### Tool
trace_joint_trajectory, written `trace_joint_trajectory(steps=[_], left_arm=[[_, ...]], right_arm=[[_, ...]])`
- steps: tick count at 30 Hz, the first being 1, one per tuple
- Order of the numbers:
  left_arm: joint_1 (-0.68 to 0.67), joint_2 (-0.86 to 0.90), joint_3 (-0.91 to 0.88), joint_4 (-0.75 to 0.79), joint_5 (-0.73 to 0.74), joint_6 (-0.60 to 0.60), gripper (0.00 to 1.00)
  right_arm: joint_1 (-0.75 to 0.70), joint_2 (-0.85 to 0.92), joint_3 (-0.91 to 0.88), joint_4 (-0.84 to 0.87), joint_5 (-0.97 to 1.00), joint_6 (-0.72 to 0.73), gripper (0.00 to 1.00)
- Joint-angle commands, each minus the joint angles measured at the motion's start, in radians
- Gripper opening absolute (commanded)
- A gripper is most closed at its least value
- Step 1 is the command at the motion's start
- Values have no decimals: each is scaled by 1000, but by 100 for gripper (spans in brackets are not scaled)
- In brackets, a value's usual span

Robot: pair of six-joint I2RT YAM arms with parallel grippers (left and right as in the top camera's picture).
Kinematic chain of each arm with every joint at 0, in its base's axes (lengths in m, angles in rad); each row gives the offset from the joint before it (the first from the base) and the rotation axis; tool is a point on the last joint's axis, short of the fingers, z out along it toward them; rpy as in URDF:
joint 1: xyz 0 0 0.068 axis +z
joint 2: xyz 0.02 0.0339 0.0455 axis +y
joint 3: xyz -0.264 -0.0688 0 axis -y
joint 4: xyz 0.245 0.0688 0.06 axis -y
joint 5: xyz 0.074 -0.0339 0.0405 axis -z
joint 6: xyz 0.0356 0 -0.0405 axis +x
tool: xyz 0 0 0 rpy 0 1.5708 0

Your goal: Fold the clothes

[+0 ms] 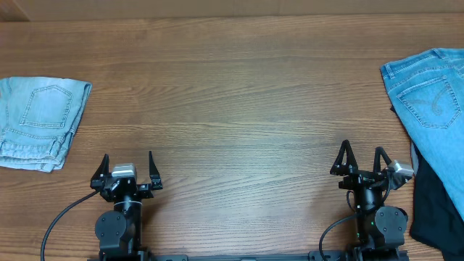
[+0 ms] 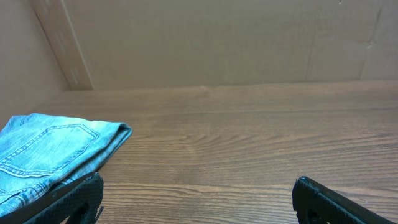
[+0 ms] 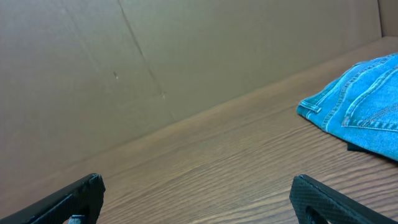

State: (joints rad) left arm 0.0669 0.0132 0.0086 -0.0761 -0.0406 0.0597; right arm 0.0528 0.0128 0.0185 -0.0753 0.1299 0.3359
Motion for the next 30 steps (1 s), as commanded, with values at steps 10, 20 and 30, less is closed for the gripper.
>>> trace_joint_trajectory(steps=[10,20,30], left_arm=[[5,-9,-3,2,8,19,100],[5,-9,-3,2,8,19,100],[5,-9,-3,2,8,19,100]], right_arm=[[-3,-5,76,90,87,38,100],[-3,422,708,-185,211,38,100],[-66,1254,1756,-932,243,-77,100]])
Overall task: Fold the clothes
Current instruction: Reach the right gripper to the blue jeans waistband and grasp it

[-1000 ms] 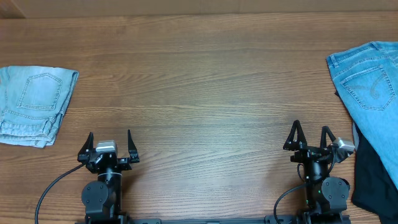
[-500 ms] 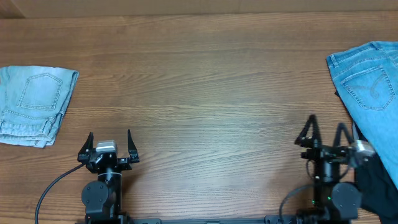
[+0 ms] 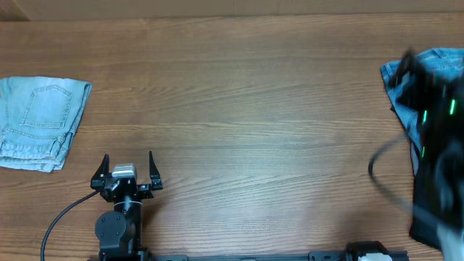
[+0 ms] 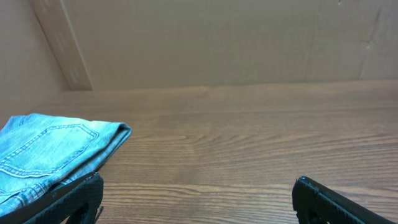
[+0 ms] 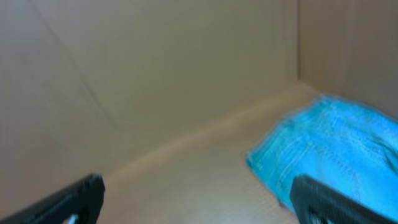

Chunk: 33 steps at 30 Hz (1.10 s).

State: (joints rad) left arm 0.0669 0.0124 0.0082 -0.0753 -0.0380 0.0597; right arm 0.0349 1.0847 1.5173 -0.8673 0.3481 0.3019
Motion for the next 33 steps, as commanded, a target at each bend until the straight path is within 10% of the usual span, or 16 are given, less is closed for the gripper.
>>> trace_joint_trajectory(steps=[1,22,28,33], left_arm=[[5,-8,-3,1,5,19,100],[5,-8,-3,1,5,19,100],[5,-8,-3,1,5,19,100],[5,-8,-3,1,5,19,100]], right_arm=[[-61,228,311,-180,21,-43,100],[-252,974,531,-127,-35,-128,100],[-275,1075,531,-89,-265,-681,100],[-299,1109,530,-71,-264,-809,100]])
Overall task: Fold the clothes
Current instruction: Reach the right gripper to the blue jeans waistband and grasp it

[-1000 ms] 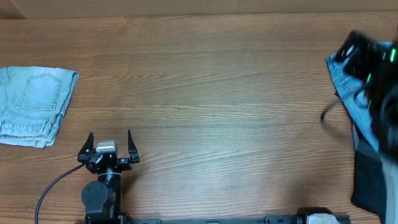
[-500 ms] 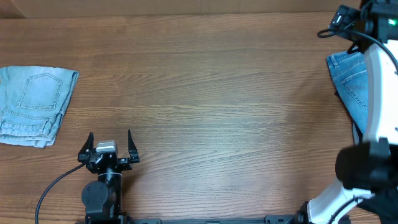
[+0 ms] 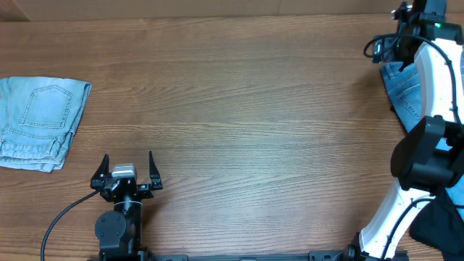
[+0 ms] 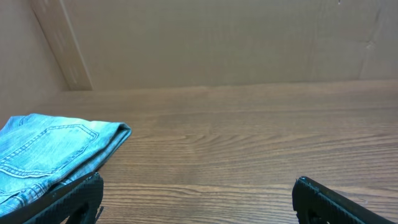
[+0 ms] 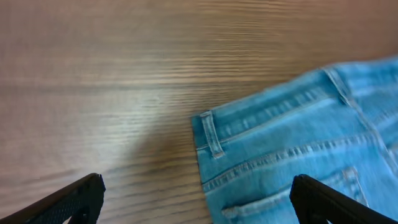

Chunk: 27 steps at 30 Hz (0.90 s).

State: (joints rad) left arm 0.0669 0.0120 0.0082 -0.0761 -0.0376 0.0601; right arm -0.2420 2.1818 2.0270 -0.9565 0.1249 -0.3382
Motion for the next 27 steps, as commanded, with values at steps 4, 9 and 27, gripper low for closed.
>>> trace_joint_trajectory(steps=[4,9,27], left_arm=[[5,-8,-3,2,5,19,100],[5,-8,-3,2,5,19,100],[5,-8,-3,2,5,19,100]], right_arm=[[-63,80,20,54,-44,-220,100],[-92,159,19,63,-108,-246,100],[-102,320,-8,145,-121,-261,81]])
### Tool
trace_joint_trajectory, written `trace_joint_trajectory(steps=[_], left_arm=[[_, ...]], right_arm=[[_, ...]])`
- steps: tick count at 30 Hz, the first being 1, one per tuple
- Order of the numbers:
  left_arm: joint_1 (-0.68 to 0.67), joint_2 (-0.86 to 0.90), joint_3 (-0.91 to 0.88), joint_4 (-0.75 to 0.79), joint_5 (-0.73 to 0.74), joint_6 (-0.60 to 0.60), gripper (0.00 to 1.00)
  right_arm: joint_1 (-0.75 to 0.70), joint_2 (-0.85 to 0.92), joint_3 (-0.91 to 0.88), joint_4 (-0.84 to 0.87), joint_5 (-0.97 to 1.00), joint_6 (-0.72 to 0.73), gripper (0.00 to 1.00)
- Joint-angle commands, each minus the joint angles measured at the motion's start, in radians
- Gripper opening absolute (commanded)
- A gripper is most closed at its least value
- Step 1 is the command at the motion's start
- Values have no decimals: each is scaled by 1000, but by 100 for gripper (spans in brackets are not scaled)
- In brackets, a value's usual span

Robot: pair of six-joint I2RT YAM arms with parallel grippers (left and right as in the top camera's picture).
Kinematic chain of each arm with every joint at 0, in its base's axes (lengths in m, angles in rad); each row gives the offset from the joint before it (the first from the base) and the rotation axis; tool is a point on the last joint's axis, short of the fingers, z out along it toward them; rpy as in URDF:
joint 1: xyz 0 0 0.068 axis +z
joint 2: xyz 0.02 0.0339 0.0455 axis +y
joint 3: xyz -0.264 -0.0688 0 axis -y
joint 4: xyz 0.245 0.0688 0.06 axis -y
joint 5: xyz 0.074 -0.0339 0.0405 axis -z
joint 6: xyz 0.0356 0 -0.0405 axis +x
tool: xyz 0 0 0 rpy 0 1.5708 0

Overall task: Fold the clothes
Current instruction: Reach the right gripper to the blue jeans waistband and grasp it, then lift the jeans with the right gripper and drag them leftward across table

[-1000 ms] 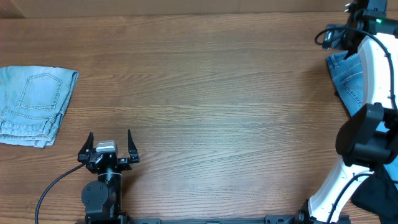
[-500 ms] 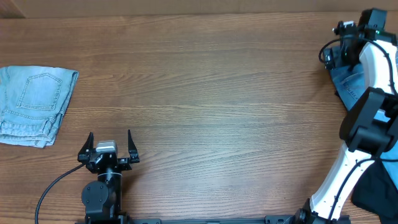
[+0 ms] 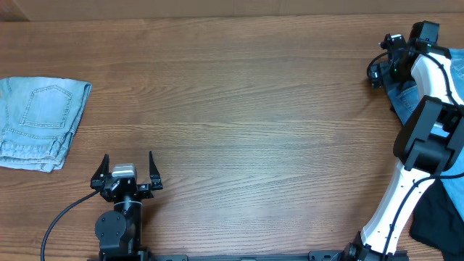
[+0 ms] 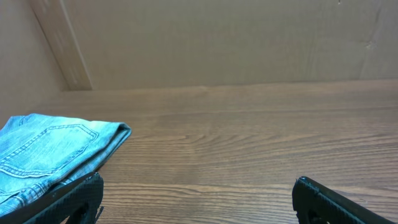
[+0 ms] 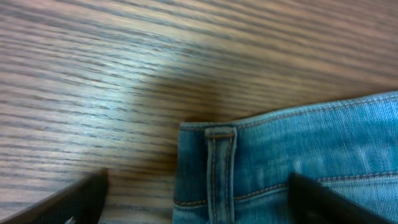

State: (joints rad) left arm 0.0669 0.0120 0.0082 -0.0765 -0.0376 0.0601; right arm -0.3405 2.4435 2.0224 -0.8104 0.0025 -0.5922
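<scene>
My right gripper point(image 5: 198, 200) hangs open low over the waistband corner of the blue jeans point(image 5: 280, 162), one finger over wood and the other over denim, with a belt loop between them. Overhead, the right arm reaches to the far right edge, and its gripper point(image 3: 378, 71) is at the left corner of the jeans point(image 3: 457, 67), which the arm mostly hides. A folded light-blue denim piece point(image 3: 40, 119) lies at the far left; it also shows as folded denim point(image 4: 50, 155) in the left wrist view. My left gripper point(image 3: 125, 168) rests open near the front edge, holding nothing.
A dark garment point(image 3: 437, 217) lies under the jeans at the front right edge. The wooden table point(image 3: 239, 109) spreads between the two piles. A cardboard wall point(image 4: 217, 43) stands behind the table.
My right gripper has dropped closer to the jeans' waistband corner, which now fills more of its view. The left arm and the folded denim have not moved.
Both grippers were parked open at the front edge, with the blue jeans lying at the right. The right arm then left its park spot and showed over the jeans' top corner. Now it is open low over the waistband.
</scene>
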Motion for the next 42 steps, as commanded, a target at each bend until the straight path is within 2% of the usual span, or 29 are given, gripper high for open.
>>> trace_joint_trajectory(steps=[1,4,5,9,10,12,13,17,25,33,42], left_arm=[[5,-8,-3,2,5,18,100],[5,-8,-3,2,5,19,100],[5,-8,-3,2,5,19,100],[5,-8,-3,2,5,19,100],[5,-8,-3,2,5,19,100],[5,-8,-3,2,5,19,100],[5,-8,-3,2,5,19,100],[5,-8,-3,2,5,19,100],[5,-8,-3,2,5,19,100],[5,-8,-3,2,5,19,100],[5,-8,-3,2,5,19,100]], right_arm=[[-4,61,-4,-1,2,-7,71],[-4,69,-4,-3,3,-7,40],[-5,69,-4,-5,3,-7,35],[-5,68,1,-6,3,-6,32],[-5,66,3,-5,3,-6,27],[-3,51,11,-5,3,3,7],[-2,40,22,-5,2,27,4],[-2,-24,92,-7,3,167,4],[-2,-235,199,-86,3,314,4],[-2,-487,199,-120,134,336,4],[-1,-614,258,-117,167,339,4]])
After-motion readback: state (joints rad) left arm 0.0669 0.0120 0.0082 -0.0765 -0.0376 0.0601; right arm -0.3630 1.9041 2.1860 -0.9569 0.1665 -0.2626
